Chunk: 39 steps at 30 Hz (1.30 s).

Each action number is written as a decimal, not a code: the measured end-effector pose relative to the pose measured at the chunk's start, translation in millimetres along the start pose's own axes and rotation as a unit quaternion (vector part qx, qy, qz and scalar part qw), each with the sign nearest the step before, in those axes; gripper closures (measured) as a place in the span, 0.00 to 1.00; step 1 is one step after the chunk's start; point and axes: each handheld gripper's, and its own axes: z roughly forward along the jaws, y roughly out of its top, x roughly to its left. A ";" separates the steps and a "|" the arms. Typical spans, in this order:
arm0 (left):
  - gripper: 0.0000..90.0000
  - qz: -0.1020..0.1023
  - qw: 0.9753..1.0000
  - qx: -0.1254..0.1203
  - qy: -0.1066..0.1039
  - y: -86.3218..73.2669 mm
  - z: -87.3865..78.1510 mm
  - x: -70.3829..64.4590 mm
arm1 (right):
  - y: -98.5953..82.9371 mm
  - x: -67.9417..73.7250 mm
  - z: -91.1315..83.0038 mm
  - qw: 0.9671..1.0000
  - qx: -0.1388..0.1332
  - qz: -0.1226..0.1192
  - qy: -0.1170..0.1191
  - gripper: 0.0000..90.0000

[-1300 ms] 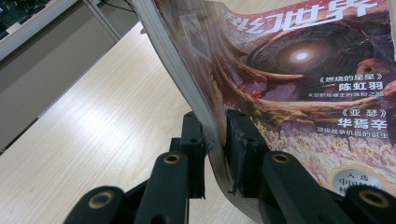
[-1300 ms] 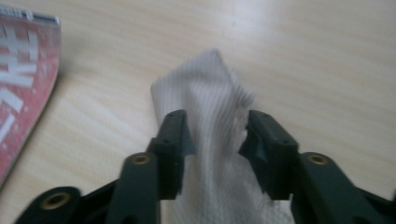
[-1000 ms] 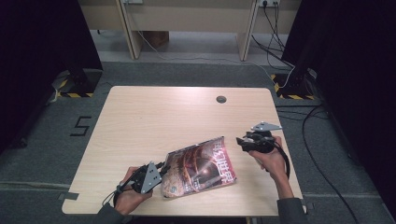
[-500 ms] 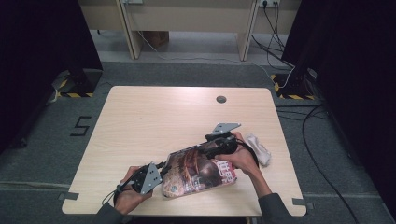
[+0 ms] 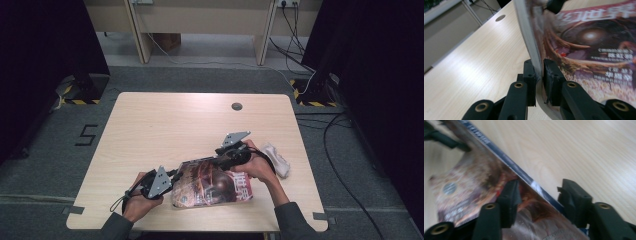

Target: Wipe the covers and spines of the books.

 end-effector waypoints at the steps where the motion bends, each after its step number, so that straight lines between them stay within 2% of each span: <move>1: 0.90 -0.004 1.000 0.001 -0.002 -0.8 1.2 2.3 | 0.7 3.0 -0.7 1.000 0.005 -0.008 0.009 0.64; 3: 0.88 -0.008 1.000 0.003 -0.005 -1.4 4.2 5.5 | 2.2 9.1 -0.5 1.000 0.019 -0.017 0.017 0.69; 4: 0.88 -0.009 1.000 0.003 -0.007 -1.1 4.9 6.0 | 2.8 11.4 0.6 0.999 0.028 -0.030 0.019 0.71; 7: 0.87 -0.006 1.000 0.007 -0.013 0.4 6.8 7.3 | 3.9 16.4 4.8 0.998 0.043 -0.045 0.022 0.73; 8: 0.86 -0.008 1.000 0.007 -0.014 0.3 7.2 7.6 | 4.2 18.2 5.5 0.997 0.053 -0.047 0.018 0.74; 11: 0.86 -0.008 1.000 0.008 -0.017 0.1 7.9 8.9 | 4.2 18.9 6.5 0.997 0.054 -0.049 0.019 0.75; 12: 0.86 -0.007 1.000 0.005 -0.018 0.5 8.3 9.2 | 4.0 18.6 7.3 0.997 0.054 -0.056 0.020 0.76; 16: 0.85 0.001 1.000 -0.004 -0.020 5.7 9.1 7.8 | 2.3 23.1 15.8 0.996 0.064 -0.059 0.036 0.79; 17: 0.85 0.003 1.000 -0.001 -0.019 5.9 10.1 7.8 | 2.8 25.1 18.4 0.995 0.073 -0.067 0.033 0.80; 19: 0.84 0.002 1.000 0.005 -0.015 3.4 11.8 9.8 | 6.1 28.6 17.0 0.994 0.084 -0.063 0.024 0.83; 21: 0.83 -0.010 1.000 0.000 -0.017 0.8 12.8 12.0 | 8.5 29.8 14.5 0.994 0.078 -0.065 0.027 0.85; 23: 0.83 -0.008 1.000 0.003 -0.017 0.8 13.5 11.5 | 9.6 31.6 14.0 0.994 0.084 -0.067 0.022 0.85; 28: 0.82 -0.018 1.000 0.011 -0.012 -0.2 16.0 10.4 | 10.0 32.9 15.6 0.993 0.094 -0.074 0.020 0.86; 33: 0.78 -0.036 0.999 0.020 0.001 -3.6 23.6 12.7 | 13.4 34.7 19.0 0.990 0.110 -0.087 0.012 0.89; 34: 0.77 -0.043 0.999 0.022 0.008 -4.9 24.8 13.7 | 14.1 34.9 19.6 0.989 0.112 -0.091 0.011 0.90; 36: 0.72 -0.055 0.998 0.027 0.006 -8.0 24.7 16.4 | 15.7 34.2 19.6 0.990 0.111 -0.087 0.013 0.91; 37: 0.67 -0.064 0.998 0.026 0.000 -9.7 24.7 17.2 | 17.0 33.3 19.3 0.989 0.112 -0.093 0.014 0.92; 38: 0.61 -0.072 0.997 0.030 -0.007 -11.5 24.1 18.4 | 17.6 34.8 18.1 0.989 0.120 -0.080 0.007 0.93; 39: 0.55 -0.082 0.996 0.032 -0.007 -13.4 23.2 19.0 | 18.7 34.2 17.6 0.988 0.122 -0.092 0.002 0.93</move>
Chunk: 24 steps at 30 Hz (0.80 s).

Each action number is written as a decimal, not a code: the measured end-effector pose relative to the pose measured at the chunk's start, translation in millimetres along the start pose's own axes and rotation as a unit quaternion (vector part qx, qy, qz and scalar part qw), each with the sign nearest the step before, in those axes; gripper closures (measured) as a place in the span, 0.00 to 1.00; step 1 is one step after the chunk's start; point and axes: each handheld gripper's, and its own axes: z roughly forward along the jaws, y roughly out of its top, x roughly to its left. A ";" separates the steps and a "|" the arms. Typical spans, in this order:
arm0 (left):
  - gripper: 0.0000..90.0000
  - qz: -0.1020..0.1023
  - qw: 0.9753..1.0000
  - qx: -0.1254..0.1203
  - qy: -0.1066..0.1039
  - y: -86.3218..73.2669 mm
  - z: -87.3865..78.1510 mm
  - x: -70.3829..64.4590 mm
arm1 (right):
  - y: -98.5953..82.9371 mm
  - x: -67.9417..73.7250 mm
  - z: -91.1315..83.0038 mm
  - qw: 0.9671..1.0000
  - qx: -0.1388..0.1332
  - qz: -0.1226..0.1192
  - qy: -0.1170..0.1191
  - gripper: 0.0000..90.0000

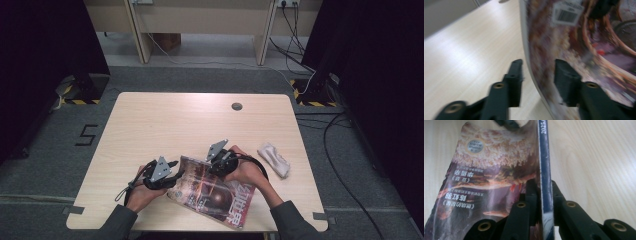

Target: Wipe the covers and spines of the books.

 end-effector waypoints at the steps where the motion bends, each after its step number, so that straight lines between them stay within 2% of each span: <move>1: 0.51 -0.011 1.000 0.002 0.003 -1.8 -1.5 0.7 | 0.5 -0.2 -1.1 1.000 0.002 -0.004 -0.004 0.93; 3: 0.48 -0.034 0.999 0.007 -0.003 -3.7 -7.5 1.3 | 1.3 -1.1 -4.4 1.000 0.001 -0.003 0.000 0.93; 6: 0.42 -0.050 0.999 0.009 -0.009 -3.1 -14.9 -1.4 | 3.2 -0.6 -7.2 1.000 0.003 0.001 -0.004 0.93; 9: 0.36 -0.053 0.998 0.029 -0.026 -3.2 -22.7 -6.2 | 5.3 -2.1 -7.6 1.000 0.005 -0.002 -0.009 0.93; 13: 0.29 -0.056 0.997 0.041 -0.029 -8.5 -30.1 -11.1 | 8.7 -2.8 -9.7 1.000 0.014 -0.003 -0.012 0.93; 14: 0.29 -0.056 0.997 0.042 -0.033 -10.6 -31.6 -11.6 | 10.0 -2.3 -10.8 1.000 0.016 0.004 -0.014 0.93; 15: 0.29 -0.056 0.997 0.044 -0.035 -12.3 -32.8 -11.7 | 11.7 -4.4 -11.7 1.000 0.013 -0.009 -0.019 0.93; 16: 0.29 -0.056 0.997 0.047 -0.036 -13.9 -33.7 -11.5 | 13.2 -5.2 -13.5 1.000 0.015 -0.004 -0.020 0.93; 20: 0.29 -0.063 0.996 0.061 -0.026 -19.3 -34.9 -6.9 | 21.3 -13.1 -22.4 0.999 0.019 -0.018 -0.043 0.93; 21: 0.29 -0.070 0.995 0.068 -0.021 -21.3 -34.4 -4.4 | 23.5 -13.9 -25.9 0.998 0.026 -0.009 -0.050 0.93; 24: 0.29 -0.093 0.993 0.077 -0.008 -24.4 -34.6 0.7 | 31.3 -23.5 -36.9 0.997 0.039 -0.010 -0.073 0.93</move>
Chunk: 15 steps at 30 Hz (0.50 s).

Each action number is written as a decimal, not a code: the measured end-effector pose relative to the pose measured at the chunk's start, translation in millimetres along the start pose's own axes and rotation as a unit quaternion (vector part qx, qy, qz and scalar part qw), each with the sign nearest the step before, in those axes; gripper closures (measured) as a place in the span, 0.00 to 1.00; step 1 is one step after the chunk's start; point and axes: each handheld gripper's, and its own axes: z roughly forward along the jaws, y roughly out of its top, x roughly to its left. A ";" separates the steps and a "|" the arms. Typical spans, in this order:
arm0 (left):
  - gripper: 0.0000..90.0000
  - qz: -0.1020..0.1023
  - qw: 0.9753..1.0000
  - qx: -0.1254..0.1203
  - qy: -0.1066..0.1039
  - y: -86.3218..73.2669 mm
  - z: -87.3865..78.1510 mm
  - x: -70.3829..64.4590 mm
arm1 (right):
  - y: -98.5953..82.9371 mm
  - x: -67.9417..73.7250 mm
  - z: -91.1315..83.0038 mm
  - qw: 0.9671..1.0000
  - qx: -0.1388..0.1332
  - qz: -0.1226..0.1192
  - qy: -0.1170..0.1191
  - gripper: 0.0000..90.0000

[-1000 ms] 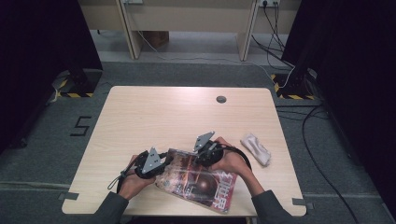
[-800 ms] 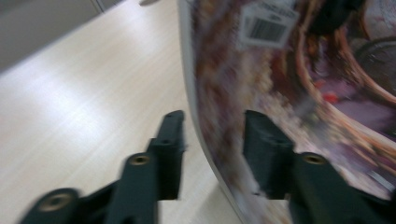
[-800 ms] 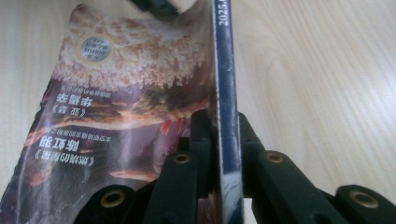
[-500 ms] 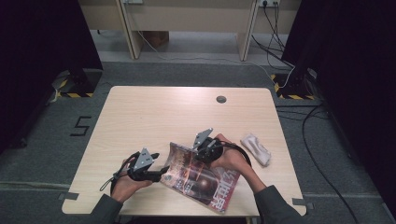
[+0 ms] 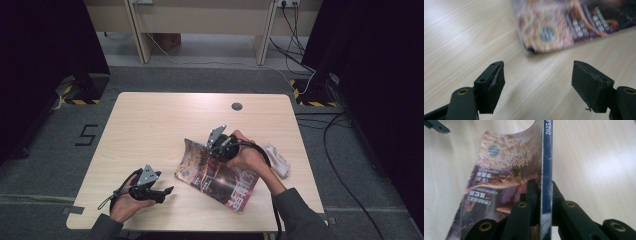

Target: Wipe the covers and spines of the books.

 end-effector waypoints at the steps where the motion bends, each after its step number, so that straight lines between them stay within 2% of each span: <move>1: 0.29 -0.006 1.000 -0.001 -0.001 -0.1 -0.4 1.5 | 1.7 -3.6 -2.0 1.000 0.001 -0.005 -0.010 0.93; 3: 0.29 -0.014 1.000 -0.006 -0.005 0.0 -1.0 2.9 | 6.1 -12.8 -6.8 0.999 0.009 -0.006 -0.030 0.93; 4: 0.29 -0.014 1.000 -0.007 -0.005 0.1 -1.0 2.9 | 9.5 -18.4 -9.4 0.999 0.016 -0.012 -0.050 0.93; 7: 0.29 -0.009 1.000 -0.002 -0.004 0.4 1.0 2.1 | 18.7 -29.6 -14.6 0.996 0.029 -0.007 -0.084 0.93; 8: 0.29 -0.010 1.000 -0.001 -0.003 0.6 1.3 1.9 | 21.2 -32.6 -15.6 0.995 0.030 -0.013 -0.091 0.93; 9: 0.29 -0.013 1.000 -0.001 -0.003 0.5 1.7 1.7 | 23.7 -33.6 -16.1 0.995 0.034 -0.007 -0.097 0.93; 11: 0.30 -0.013 1.000 0.000 -0.001 0.6 1.8 1.7 | 31.4 -36.0 -15.2 0.992 0.045 -0.025 -0.117 0.93; 12: 0.30 -0.014 1.000 0.001 0.001 0.5 1.8 2.0 | 34.4 -33.8 -13.6 0.991 0.052 -0.024 -0.121 0.93; 13: 0.30 -0.015 1.000 0.003 0.005 0.3 1.5 2.4 | 37.4 -31.9 -12.1 0.990 0.057 -0.037 -0.126 0.93; 15: 0.31 -0.022 1.000 0.000 0.022 -0.2 -0.2 3.6 | 41.9 -25.1 -9.8 0.990 0.061 -0.053 -0.119 0.93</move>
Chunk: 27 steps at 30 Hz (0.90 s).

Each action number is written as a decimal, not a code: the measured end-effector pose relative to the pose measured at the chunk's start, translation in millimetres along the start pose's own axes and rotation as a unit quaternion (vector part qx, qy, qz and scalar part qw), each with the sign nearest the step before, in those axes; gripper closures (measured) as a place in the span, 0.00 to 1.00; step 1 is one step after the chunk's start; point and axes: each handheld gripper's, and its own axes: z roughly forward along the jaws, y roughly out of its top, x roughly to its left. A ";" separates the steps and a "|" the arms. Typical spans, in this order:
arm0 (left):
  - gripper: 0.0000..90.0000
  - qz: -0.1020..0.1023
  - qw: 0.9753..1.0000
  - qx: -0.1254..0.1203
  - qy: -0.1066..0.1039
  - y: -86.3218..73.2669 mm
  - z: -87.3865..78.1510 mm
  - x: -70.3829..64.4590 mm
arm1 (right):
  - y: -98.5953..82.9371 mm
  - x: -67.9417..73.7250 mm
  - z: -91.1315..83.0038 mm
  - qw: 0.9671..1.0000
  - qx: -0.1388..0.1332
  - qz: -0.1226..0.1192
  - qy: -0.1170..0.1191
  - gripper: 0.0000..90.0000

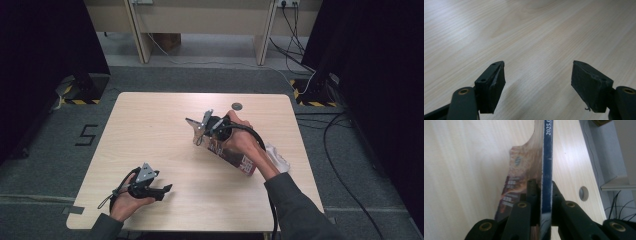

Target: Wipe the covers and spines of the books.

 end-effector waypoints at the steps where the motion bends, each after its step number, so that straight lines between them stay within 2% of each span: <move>1: 0.31 -0.007 1.000 -0.004 0.005 0.4 -1.2 1.2 | 2.1 2.5 -1.1 1.000 -0.001 -0.005 0.002 0.93; 3: 0.31 -0.023 1.000 -0.013 0.013 1.2 -4.0 4.2 | 6.3 8.6 -5.0 1.000 -0.002 -0.005 0.012 0.93; 4: 0.31 -0.027 0.999 -0.014 0.015 1.0 -4.6 5.2 | 8.3 11.1 -6.6 1.000 -0.003 -0.019 0.014 0.93; 5: 0.31 -0.029 0.999 -0.011 0.019 0.4 -5.1 6.8 | 9.9 14.8 -8.0 1.000 0.001 -0.019 0.019 0.93; 7: 0.31 -0.038 0.999 -0.001 0.026 -1.0 -4.6 9.9 | 14.0 22.3 -10.6 0.999 0.000 -0.034 0.026 0.93; 9: 0.31 -0.047 0.998 0.003 0.032 -2.6 -4.4 12.1 | 15.8 27.2 -11.9 0.999 -0.004 -0.040 0.033 0.92; 10: 0.31 -0.050 0.998 0.004 0.033 -3.2 -4.6 12.8 | 15.6 30.4 -12.2 0.999 -0.006 -0.036 0.038 0.92; 16: 0.31 -0.056 0.998 0.010 0.036 -3.7 -4.2 15.6 | 12.6 45.5 -15.1 0.997 -0.008 -0.043 0.060 0.93; 17: 0.32 -0.056 0.998 0.012 0.038 -4.0 -4.1 15.8 | 13.1 49.2 -15.2 0.997 -0.008 -0.053 0.062 0.93; 19: 0.32 -0.059 0.997 0.014 0.043 -4.2 -4.5 16.4 | 13.5 58.8 -13.0 0.995 -0.010 -0.065 0.071 0.93; 20: 0.32 -0.060 0.997 0.014 0.044 -4.4 -5.3 16.8 | 13.1 64.7 -11.9 0.995 -0.006 -0.064 0.077 0.93; 24: 0.32 -0.065 0.997 0.014 0.047 -5.0 -6.8 19.0 | 11.9 85.4 -5.0 0.991 -0.007 -0.092 0.095 0.92; 27: 0.32 -0.069 0.996 0.018 0.048 -6.1 -7.2 20.2 | 8.2 97.8 -0.5 0.990 -0.009 -0.090 0.105 0.92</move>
